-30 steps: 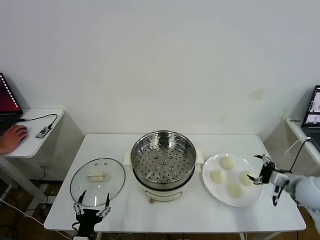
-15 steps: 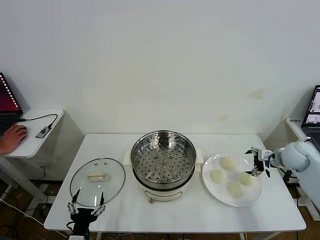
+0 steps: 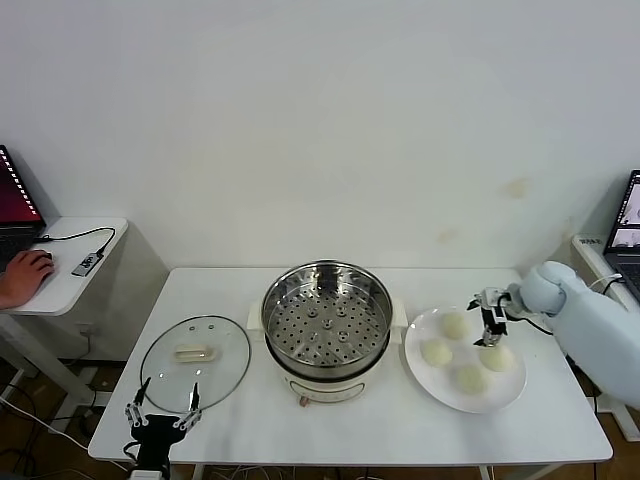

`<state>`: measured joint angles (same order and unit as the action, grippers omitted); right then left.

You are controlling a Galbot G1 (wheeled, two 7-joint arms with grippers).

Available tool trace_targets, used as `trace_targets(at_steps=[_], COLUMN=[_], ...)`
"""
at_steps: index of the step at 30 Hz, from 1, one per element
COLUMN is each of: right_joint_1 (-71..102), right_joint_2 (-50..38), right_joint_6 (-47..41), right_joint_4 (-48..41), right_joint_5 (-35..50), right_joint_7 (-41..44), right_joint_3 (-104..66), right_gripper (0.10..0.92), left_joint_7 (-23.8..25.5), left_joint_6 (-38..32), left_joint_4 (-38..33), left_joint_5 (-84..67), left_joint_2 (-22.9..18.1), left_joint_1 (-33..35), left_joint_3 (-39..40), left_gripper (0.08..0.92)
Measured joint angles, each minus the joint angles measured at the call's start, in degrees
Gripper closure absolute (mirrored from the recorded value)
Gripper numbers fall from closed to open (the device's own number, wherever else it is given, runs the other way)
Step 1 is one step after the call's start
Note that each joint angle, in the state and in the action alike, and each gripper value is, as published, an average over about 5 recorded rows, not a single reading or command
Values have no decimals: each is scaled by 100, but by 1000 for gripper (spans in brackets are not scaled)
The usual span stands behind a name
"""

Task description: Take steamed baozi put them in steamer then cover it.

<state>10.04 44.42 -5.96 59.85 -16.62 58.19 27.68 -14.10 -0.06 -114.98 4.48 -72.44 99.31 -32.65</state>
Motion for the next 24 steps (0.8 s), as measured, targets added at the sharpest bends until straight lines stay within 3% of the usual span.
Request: trace_targets(at_steps=[15,24], right_joint_1=[-172,-159], right_joint_2=[376,427], right_joint_6=[-74,-56], right_joint_4=[-454,-483], right_joint_5=[-175,-275], right_joint_7=[-57,-127], right_joint_3=[278,303], right_gripper=[291,402], left_joint_7=[-7,-23], left_joint_6=[-27,-37], left_joint_4=[37,27], left_joint_5=[11,17], left_joint_2=[8,-7], left_joint_1=[-23,-26], left_joint_3=[-57,-58], left_gripper=[177,177])
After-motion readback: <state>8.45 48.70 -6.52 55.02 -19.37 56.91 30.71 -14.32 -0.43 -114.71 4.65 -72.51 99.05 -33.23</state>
